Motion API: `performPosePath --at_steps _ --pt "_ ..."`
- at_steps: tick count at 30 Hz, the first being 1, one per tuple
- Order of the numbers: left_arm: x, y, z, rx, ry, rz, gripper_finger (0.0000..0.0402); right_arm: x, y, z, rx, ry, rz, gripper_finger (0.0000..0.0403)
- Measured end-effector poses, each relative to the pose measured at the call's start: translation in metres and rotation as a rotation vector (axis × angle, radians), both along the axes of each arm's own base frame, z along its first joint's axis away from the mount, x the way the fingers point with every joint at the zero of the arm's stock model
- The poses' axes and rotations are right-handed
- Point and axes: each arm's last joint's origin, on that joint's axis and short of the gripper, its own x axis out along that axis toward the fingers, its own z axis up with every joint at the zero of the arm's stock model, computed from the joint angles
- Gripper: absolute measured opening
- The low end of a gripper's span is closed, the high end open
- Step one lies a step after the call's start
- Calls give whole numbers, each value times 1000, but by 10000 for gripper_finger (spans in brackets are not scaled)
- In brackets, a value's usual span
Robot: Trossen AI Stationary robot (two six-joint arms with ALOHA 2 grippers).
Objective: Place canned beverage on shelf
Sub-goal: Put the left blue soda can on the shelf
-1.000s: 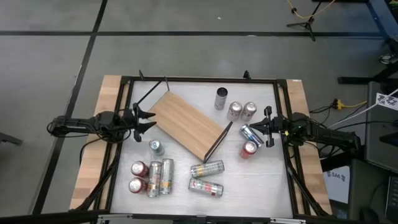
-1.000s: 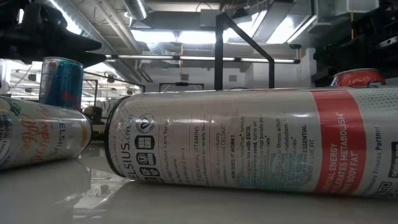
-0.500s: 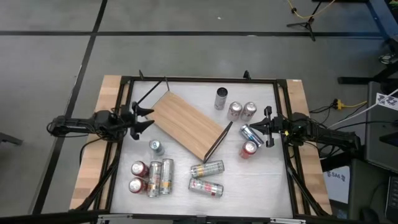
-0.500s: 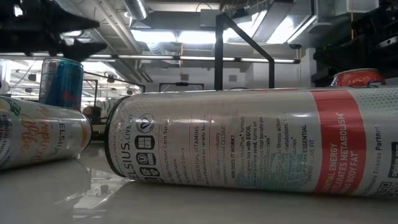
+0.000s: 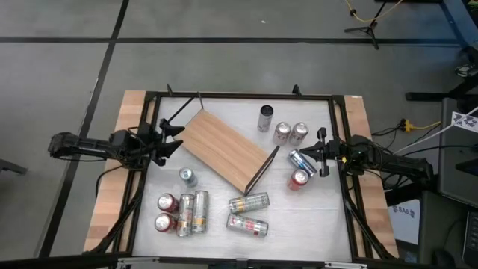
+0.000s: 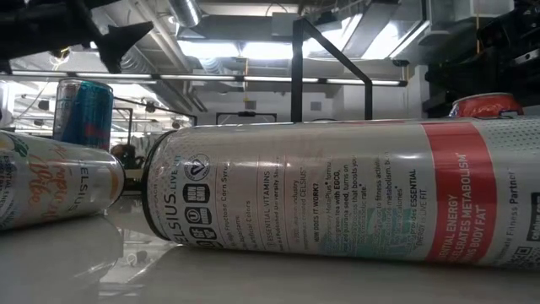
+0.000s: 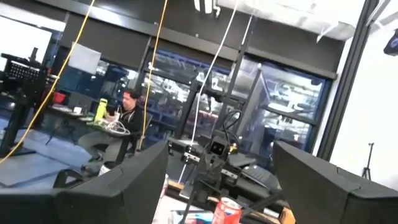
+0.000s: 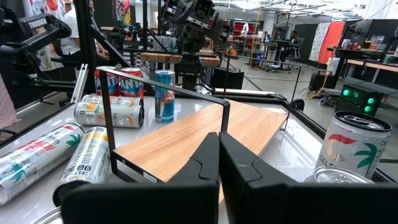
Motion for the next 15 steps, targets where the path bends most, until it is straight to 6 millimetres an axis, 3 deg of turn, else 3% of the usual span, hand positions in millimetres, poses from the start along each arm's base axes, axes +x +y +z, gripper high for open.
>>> performPosePath --at_steps 7,15 --pt "22 -1 47 3 93 2 284 0 0 0 0 0 0 1" --pt "46 1 95 -104 444 69 284 0 0 0 0 0 0 1"
